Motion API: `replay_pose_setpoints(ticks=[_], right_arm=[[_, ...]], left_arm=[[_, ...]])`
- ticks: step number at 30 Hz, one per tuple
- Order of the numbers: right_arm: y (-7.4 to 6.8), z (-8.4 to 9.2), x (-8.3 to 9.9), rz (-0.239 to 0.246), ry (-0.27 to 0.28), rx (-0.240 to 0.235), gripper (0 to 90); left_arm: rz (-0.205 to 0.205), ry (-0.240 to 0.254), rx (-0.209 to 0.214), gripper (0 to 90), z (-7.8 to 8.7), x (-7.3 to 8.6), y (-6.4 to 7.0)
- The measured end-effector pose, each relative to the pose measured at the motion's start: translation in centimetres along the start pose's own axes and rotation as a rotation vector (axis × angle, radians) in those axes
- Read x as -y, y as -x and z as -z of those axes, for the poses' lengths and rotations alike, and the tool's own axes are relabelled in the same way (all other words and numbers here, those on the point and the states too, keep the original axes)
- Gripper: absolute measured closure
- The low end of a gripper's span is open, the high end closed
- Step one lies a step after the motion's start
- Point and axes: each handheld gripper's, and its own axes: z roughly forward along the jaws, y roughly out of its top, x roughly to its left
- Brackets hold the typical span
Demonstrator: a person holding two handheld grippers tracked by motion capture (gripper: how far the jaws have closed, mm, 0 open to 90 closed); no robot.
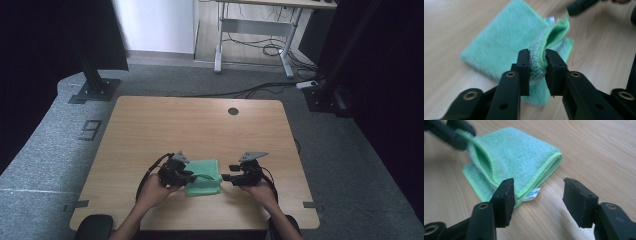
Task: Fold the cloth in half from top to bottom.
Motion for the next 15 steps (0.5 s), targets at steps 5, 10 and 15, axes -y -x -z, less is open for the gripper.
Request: replay_pose_setpoints(ticks=[5, 10, 15], right_arm=[[-0.1, -0.1, -0.5, 0.013, 0.005, 0.025, 38.0], [-0.4, -0.5, -1.3, 0.025, 0.02, 0.055, 32.9], [-1.4, -2.1, -1.8, 0.059, -0.001, 0.068, 24.3]], left_arm=[[-0.009, 0.043, 0.005, 53.9, 1.4, 1.4, 0.2], [-0.006, 0.081, -0.039, 36.6, 2.4, 1.1, 0.0], [0.03, 0.059, -0.137, 28.4, 0.1, 1.5, -1.4]])
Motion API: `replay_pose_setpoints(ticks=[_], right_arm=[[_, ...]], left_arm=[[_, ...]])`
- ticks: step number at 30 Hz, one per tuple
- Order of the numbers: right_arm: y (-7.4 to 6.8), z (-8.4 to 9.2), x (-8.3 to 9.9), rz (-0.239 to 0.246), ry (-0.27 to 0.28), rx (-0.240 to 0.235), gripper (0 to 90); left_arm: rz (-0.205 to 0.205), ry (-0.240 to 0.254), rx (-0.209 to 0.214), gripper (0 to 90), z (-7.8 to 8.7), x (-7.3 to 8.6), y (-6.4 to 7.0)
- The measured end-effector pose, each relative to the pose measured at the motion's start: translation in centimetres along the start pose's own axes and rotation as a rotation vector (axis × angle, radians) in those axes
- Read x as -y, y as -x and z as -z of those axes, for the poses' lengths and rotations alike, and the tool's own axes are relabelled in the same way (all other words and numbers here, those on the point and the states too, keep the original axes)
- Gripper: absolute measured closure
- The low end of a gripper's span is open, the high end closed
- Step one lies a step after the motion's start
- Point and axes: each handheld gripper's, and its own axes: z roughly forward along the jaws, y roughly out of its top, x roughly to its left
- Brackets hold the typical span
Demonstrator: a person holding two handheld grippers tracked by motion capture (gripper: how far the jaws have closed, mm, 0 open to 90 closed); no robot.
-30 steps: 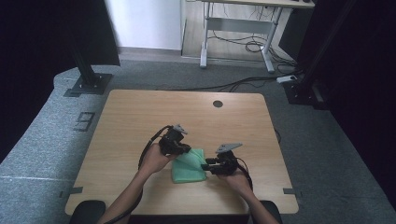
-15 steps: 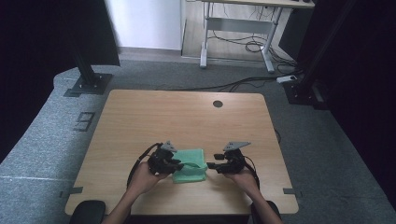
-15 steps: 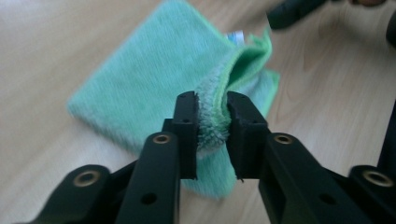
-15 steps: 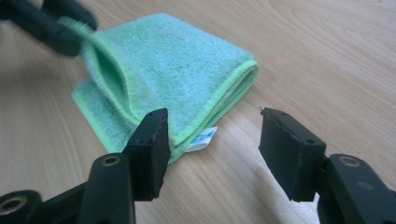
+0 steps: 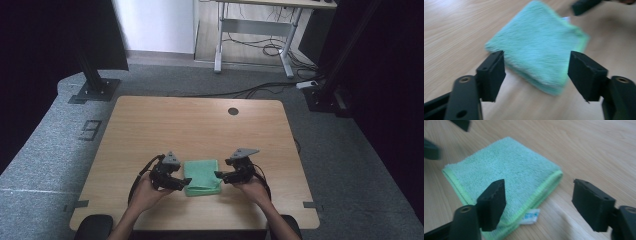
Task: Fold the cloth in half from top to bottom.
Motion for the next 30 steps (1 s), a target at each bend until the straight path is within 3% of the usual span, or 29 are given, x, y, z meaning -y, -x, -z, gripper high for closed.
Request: replay_pose_setpoints(ticks=[5, 13, 19, 24, 30], right_arm=[[-0.8, -1.5, 0.5, 0.028, -0.058, 0.029, 20.3], [-1.5, -0.9, 2.0, 0.053, -0.1, 0.038, 20.0], [-1.4, -0.6, 3.0, 0.041, -0.098, 0.038, 20.0], [-1.6, -0.8, 3.2, 0.052, -0.09, 0.054, 19.5], [-2.0, -0.7, 3.4, 0.046, -0.081, 0.074, 20.8]], left_arm=[[-0.002, -0.053, -0.052, 24.2, -1.6, 1.3, -0.1], [0.015, -0.038, -0.072, 24.2, -2.0, 2.5, 0.4], [0.003, -0.034, -0.08, 24.1, -1.6, 2.7, 0.7], [-0.032, -0.069, -0.131, 24.2, -2.0, 3.2, 0.8], [-0.036, -0.047, -0.142, 23.9, -2.2, 3.3, 0.7]])
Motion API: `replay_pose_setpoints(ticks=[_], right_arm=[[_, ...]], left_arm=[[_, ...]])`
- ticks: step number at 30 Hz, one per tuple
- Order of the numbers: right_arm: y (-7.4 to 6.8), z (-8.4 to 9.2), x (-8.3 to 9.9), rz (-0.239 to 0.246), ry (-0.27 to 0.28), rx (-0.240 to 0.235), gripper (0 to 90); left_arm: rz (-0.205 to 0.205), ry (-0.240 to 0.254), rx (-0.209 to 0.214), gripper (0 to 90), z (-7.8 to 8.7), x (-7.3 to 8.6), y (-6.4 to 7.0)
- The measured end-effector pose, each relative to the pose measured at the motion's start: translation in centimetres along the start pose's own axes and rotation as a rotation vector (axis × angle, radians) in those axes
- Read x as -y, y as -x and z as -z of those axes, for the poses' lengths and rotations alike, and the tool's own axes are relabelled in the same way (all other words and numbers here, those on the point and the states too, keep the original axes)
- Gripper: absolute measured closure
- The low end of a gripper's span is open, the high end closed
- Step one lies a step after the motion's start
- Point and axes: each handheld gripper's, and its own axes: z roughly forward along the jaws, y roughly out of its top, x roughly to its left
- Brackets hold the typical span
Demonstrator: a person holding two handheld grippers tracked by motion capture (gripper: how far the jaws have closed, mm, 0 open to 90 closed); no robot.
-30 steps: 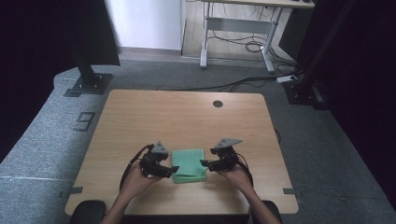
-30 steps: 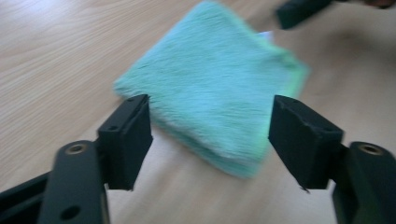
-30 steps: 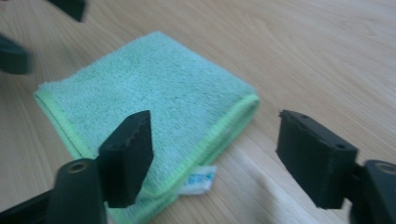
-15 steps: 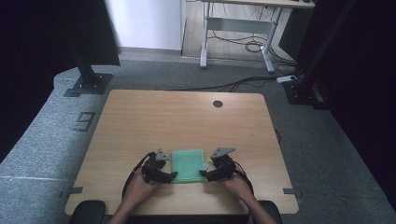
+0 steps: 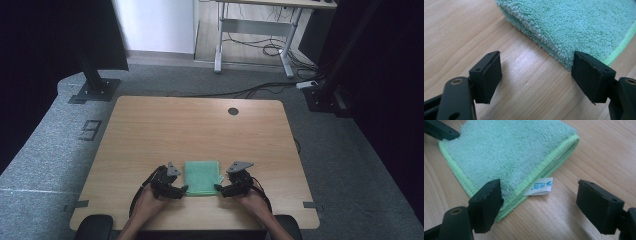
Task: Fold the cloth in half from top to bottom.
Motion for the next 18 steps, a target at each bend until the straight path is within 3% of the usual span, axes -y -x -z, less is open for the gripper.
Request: replay_pose_setpoints(ticks=[11, 18], right_arm=[[0.1, -0.5, -0.3, -0.002, 0.0, 0.019, 19.3], [0.8, -1.2, -1.0, -0.017, -0.002, 0.035, 19.0]], left_arm=[[-0.001, 0.013, -0.028, 24.3, -0.7, -0.8, -0.9], [-0.001, 0.013, -0.047, 24.9, -1.5, -1.9, -1.9]])
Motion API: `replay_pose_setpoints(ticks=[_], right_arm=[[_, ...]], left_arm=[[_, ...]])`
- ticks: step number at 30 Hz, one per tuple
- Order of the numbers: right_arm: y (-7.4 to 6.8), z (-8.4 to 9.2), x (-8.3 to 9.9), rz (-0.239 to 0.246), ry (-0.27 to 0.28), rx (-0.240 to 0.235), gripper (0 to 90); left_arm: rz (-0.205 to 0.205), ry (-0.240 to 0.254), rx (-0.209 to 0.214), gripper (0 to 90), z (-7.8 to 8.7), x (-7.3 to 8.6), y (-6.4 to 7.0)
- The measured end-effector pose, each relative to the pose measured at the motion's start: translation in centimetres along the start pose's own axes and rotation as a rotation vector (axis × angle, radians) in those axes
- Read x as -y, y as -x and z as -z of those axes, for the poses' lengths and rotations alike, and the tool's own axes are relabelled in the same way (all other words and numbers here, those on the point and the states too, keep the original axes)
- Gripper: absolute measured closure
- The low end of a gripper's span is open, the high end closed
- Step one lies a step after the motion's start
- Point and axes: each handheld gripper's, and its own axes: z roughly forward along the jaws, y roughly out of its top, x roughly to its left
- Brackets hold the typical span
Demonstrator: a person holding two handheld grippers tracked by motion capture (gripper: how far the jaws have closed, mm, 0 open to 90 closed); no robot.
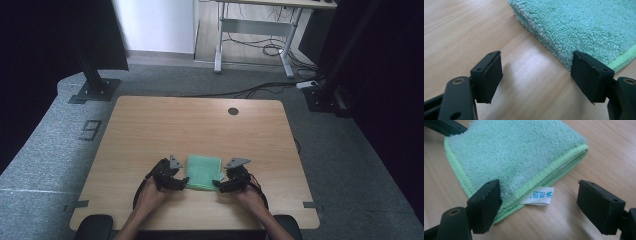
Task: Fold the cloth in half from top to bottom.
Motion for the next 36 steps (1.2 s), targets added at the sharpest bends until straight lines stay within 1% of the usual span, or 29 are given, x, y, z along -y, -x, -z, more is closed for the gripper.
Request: replay_pose_setpoints(ticks=[7, 11, 13, 16, 18, 20, 24, 27, 29, 30, 32, 36], right_arm=[[1.7, -1.1, -1.2, -0.02, 0.0, 0.027, 19.0], [2.6, -1.8, -1.7, -0.044, 0.005, 0.036, 19.0], [3.0, -2.0, -1.9, -0.057, 0.008, 0.033, 18.9], [3.2, -2.1, -2.0, -0.06, 0.01, 0.033, 19.0], [3.1, -2.1, -2.0, -0.057, 0.009, 0.033, 19.7], [3.0, -1.8, -2.1, -0.052, 0.01, 0.032, 21.0], [2.9, -1.2, -2.4, -0.038, 0.032, 0.035, 21.4], [2.9, -0.5, -2.6, -0.042, 0.055, 0.027, 20.1], [2.8, 0.0, -2.7, -0.042, 0.065, 0.02, 18.1], [2.8, 0.2, -2.7, -0.043, 0.07, 0.018, 17.5], [2.8, 0.7, -2.6, -0.034, 0.07, 0.013, 16.8], [2.8, 1.6, -2.2, -0.021, 0.06, 0.01, 14.5]], left_arm=[[0.006, -0.001, -0.017, 24.9, -1.0, -1.2, -1.3], [0.008, -0.003, -0.028, 24.9, -1.5, -1.8, -2.2], [0.014, -0.003, -0.031, 24.9, -1.8, -2.0, -2.5], [0.021, -0.002, -0.022, 24.8, -1.9, -2.1, -2.7], [0.023, -0.003, -0.026, 24.6, -1.8, -2.1, -2.7], [0.026, 0.0, -0.03, 22.4, -1.6, -2.2, -2.6], [0.041, 0.039, 0.006, 20.4, -0.4, -2.4, -2.5], [0.028, 0.063, 0.035, 18.9, 0.5, -2.5, -2.1], [0.013, 0.071, 0.044, 17.5, 1.1, -2.4, -1.9], [0.016, 0.08, 0.054, 17.2, 1.3, -2.4, -1.8], [0.018, 0.094, 0.076, 16.6, 1.7, -2.2, -1.6], [0.018, 0.109, 0.102, 15.3, 2.5, -1.8, -1.6]])
